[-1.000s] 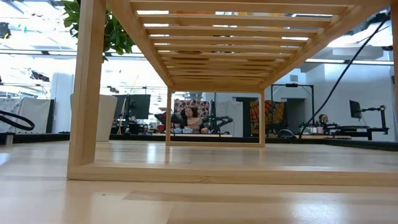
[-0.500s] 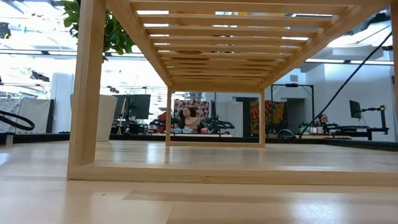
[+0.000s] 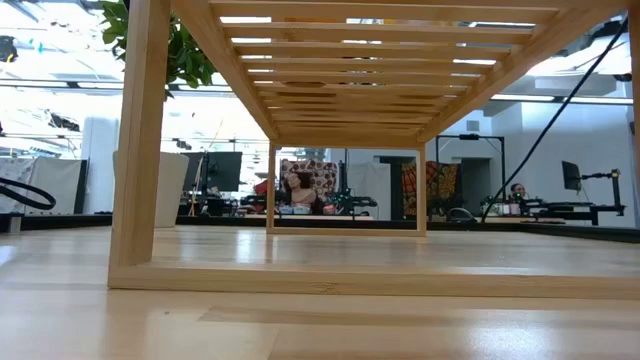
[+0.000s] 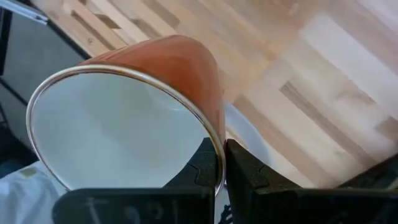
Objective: Place coffee mugs
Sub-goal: Put the white orange mug on the shelf
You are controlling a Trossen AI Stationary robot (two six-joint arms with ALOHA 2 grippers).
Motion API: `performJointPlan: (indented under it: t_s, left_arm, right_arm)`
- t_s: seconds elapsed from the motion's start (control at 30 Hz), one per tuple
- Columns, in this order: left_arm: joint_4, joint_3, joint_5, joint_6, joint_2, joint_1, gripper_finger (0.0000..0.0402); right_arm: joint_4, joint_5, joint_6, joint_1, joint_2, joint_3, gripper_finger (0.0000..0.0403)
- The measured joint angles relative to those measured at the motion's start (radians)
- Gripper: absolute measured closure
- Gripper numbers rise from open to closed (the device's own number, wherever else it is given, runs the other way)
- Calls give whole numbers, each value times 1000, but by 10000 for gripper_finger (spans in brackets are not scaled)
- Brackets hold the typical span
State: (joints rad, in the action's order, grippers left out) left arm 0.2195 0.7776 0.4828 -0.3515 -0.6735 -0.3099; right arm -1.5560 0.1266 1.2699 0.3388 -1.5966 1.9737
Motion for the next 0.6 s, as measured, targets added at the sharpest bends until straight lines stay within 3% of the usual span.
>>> performJointPlan:
  t_s: [0.6]
  left_arm:
    - [0, 0, 0, 0, 0, 0, 287]
  right_arm:
    - [-15, 3, -51, -55, -78, -6, 342]
